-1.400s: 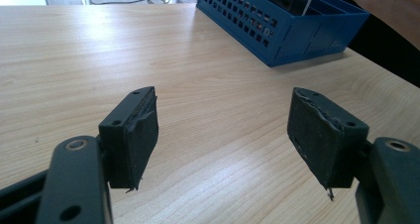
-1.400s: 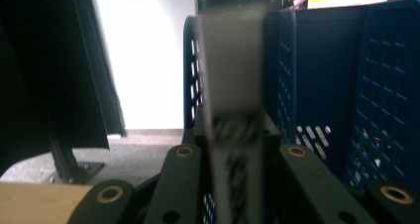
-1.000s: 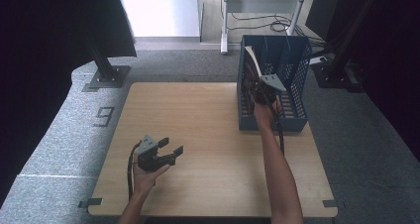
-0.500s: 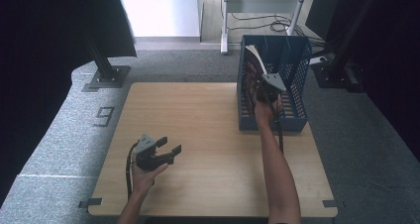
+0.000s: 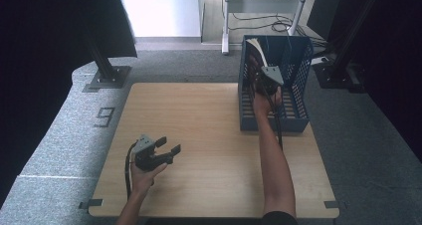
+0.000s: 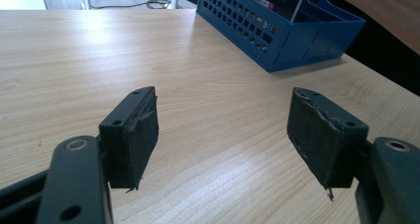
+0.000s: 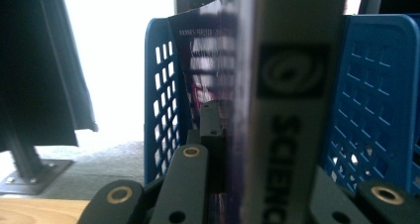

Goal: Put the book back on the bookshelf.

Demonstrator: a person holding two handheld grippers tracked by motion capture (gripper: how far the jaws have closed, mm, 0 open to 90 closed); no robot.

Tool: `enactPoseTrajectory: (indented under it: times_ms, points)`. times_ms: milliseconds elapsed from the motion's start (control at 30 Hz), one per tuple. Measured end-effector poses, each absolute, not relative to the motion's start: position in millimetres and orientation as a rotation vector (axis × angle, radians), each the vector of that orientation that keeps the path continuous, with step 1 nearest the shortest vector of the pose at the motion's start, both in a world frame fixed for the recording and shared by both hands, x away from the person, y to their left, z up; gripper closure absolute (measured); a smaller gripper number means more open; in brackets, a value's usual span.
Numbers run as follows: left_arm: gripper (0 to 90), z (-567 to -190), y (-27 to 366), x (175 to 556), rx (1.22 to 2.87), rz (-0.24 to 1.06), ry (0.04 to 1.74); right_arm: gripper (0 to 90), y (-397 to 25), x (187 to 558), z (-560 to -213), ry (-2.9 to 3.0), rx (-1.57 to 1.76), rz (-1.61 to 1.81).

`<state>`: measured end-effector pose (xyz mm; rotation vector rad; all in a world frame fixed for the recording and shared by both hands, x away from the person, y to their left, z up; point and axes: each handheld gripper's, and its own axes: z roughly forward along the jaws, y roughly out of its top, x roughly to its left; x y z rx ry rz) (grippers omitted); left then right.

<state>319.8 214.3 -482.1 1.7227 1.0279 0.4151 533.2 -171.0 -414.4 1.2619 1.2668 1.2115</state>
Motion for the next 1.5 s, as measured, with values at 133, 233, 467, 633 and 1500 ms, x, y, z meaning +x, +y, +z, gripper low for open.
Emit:
enactPoseTrajectory:
  times_ms: [133,233,467,633,1500]
  points:
    - [28.1,-483,214,320,1.727,0.416,1.030,81.8,-166,539,-421,1.245,1.269,1.217]
    - [28.1,-483,214,321,1.730,0.417,1.031,81.8,-162,541,-424,1.238,1.265,1.227]
    - [29.3,-483,215,319,1.699,0.452,1.042,81.7,-152,543,-424,1.244,1.225,1.240]
    - [29.1,-483,215,319,1.706,0.445,1.039,81.4,-151,545,-429,1.275,1.213,1.250]
    - [27.8,-477,209,314,1.735,0.412,1.005,56.0,-157,516,-414,1.592,1.084,1.284]
